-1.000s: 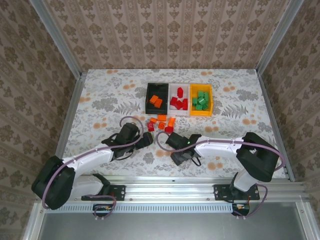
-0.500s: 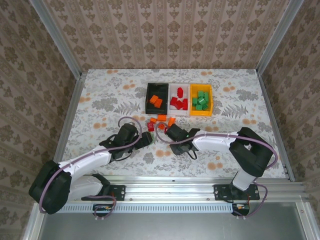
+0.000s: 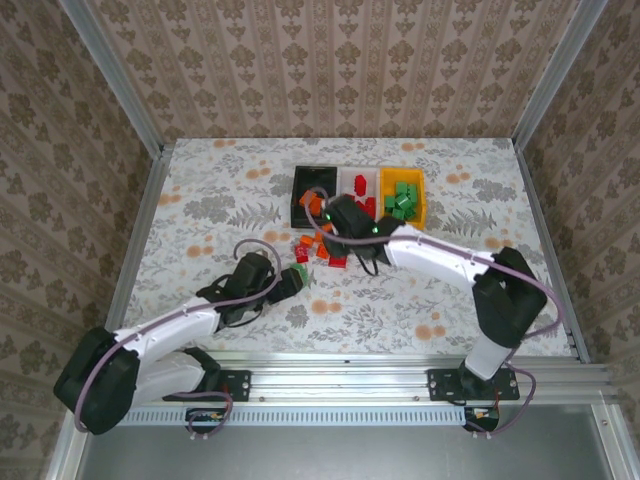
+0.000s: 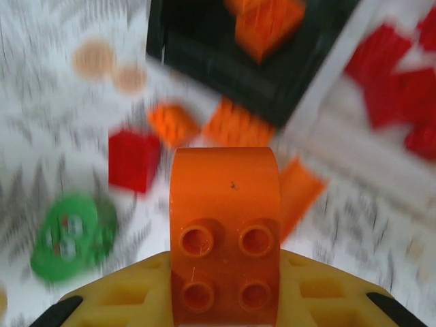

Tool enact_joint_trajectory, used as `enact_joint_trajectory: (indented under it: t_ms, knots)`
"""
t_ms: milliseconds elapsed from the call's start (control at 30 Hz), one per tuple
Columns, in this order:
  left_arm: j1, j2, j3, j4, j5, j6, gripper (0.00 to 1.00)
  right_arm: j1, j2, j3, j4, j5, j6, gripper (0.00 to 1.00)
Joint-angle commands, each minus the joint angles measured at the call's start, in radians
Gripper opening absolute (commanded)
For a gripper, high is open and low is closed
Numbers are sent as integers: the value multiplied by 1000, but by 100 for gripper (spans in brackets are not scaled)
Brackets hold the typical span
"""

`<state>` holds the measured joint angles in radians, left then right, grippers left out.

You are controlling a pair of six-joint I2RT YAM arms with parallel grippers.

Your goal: Sort the legos into containers by color

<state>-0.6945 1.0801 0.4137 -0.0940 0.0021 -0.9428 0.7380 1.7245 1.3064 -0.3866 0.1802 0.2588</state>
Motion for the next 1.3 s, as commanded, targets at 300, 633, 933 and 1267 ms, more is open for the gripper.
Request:
enact_joint_trajectory:
  t_ms: [300, 633, 933, 1267]
  knots:
    - [-11, -230, -47, -173, -40, -20, 97, -86, 417, 509, -63, 47, -151, 29]
    - [-8, -271, -56, -182, -56, -19, 98, -89, 581, 723, -144, 50, -182, 41]
    - [-8, -271, -38, -199, -59, -14, 98, -83, 497, 710, -142, 58, -185, 58]
    - [-5, -135, 24, -156, -64, 27, 98, -15, 108, 176, -15, 80, -5, 55]
